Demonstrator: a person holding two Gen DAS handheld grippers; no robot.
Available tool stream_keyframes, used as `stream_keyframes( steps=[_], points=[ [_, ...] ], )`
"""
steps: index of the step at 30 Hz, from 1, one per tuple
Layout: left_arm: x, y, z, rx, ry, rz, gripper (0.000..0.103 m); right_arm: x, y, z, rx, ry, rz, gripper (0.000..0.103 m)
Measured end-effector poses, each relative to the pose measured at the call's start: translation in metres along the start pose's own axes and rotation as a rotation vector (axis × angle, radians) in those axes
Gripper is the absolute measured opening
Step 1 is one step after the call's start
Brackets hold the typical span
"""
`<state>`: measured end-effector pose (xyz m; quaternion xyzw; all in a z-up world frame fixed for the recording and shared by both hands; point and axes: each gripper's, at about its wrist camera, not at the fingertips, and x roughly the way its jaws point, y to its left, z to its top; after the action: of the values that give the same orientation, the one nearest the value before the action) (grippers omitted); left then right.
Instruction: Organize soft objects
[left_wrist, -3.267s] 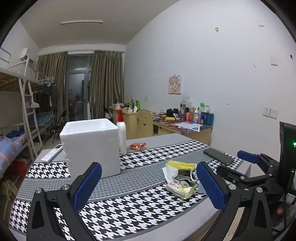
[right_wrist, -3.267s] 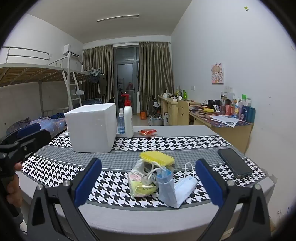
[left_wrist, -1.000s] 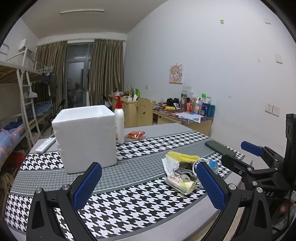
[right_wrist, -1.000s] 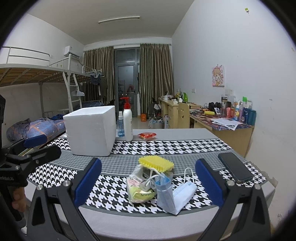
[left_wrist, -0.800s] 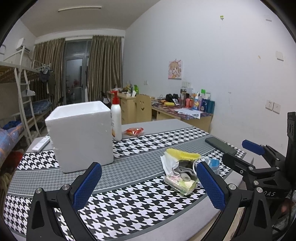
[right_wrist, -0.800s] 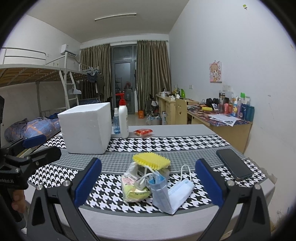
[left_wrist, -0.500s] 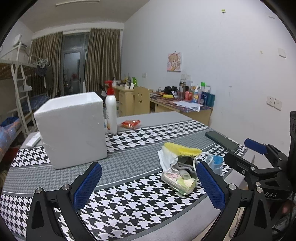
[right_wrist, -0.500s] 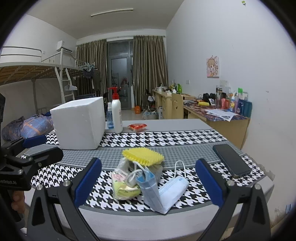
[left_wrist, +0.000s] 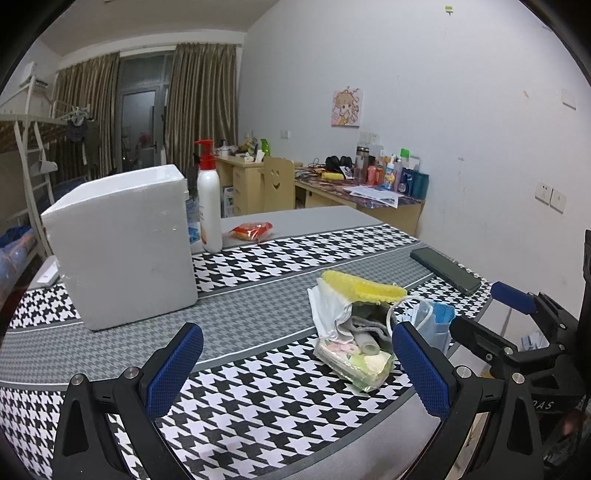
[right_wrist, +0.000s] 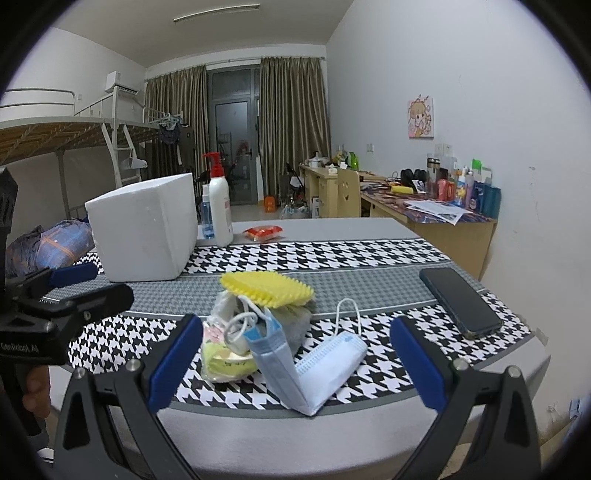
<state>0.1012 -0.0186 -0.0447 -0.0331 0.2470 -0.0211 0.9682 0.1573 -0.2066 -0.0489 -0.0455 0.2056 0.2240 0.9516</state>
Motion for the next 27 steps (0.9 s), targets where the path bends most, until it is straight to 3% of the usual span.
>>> stream_keyframes(
  steps=[17, 27],
  points=[
    [0.036, -0.024, 0.029, 0.039, 0.033, -0.041, 0.102, 0.016, -0.016, -0.006, 0.016, 0.040, 0.029, 0.102],
    [0.068, -0.030, 0.036, 0.028, 0.107, -0.082, 0.101, 0.028, -0.024, -0.013, 0.027, 0.071, 0.064, 0.101]
  ],
)
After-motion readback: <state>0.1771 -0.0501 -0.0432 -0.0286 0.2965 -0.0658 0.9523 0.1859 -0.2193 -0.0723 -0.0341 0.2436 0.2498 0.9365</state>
